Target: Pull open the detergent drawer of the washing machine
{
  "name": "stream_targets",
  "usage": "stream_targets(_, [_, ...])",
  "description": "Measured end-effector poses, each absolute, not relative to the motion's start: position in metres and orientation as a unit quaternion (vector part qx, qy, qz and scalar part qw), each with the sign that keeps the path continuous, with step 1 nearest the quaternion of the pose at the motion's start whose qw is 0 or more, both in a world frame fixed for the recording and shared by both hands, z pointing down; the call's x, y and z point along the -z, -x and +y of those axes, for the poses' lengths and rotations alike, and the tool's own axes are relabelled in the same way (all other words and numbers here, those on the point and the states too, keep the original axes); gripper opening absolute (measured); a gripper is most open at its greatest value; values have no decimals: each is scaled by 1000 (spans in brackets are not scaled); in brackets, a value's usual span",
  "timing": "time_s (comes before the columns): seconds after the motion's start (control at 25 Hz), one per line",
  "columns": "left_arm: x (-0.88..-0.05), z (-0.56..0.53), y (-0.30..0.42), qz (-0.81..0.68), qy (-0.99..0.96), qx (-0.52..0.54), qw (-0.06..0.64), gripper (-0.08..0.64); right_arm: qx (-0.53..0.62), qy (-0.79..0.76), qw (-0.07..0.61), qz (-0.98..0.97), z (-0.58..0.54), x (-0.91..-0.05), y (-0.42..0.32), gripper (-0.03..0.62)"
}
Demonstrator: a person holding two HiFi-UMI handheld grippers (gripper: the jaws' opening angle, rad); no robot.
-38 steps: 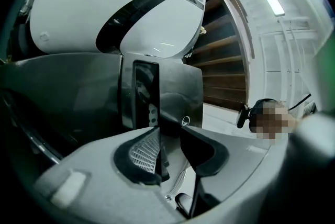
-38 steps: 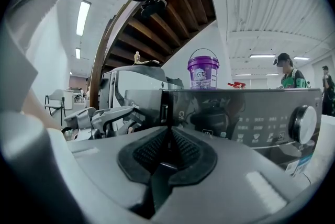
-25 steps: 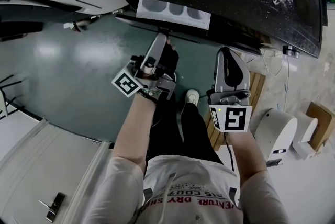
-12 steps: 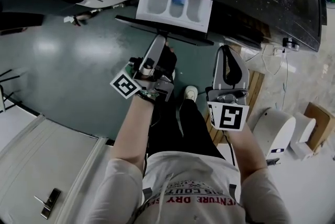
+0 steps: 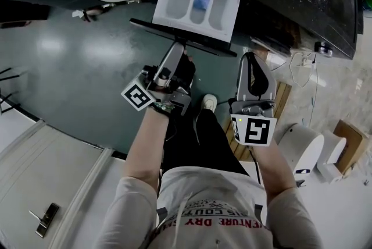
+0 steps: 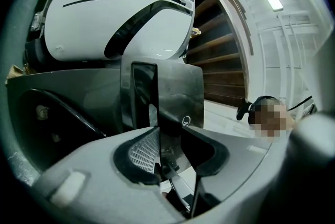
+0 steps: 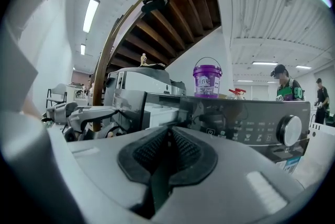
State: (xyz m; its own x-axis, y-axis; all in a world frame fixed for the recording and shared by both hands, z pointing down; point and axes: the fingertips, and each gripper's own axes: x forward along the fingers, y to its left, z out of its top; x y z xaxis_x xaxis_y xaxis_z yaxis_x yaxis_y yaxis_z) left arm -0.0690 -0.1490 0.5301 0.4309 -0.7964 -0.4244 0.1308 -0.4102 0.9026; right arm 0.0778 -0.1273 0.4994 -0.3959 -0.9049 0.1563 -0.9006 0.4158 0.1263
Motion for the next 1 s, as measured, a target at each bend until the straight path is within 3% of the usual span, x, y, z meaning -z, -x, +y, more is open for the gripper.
stream_targets(1.0, [-546, -118, 79, -300, -688, 459, 476, 144, 21, -514, 110, -850, -96, -500, -74, 0])
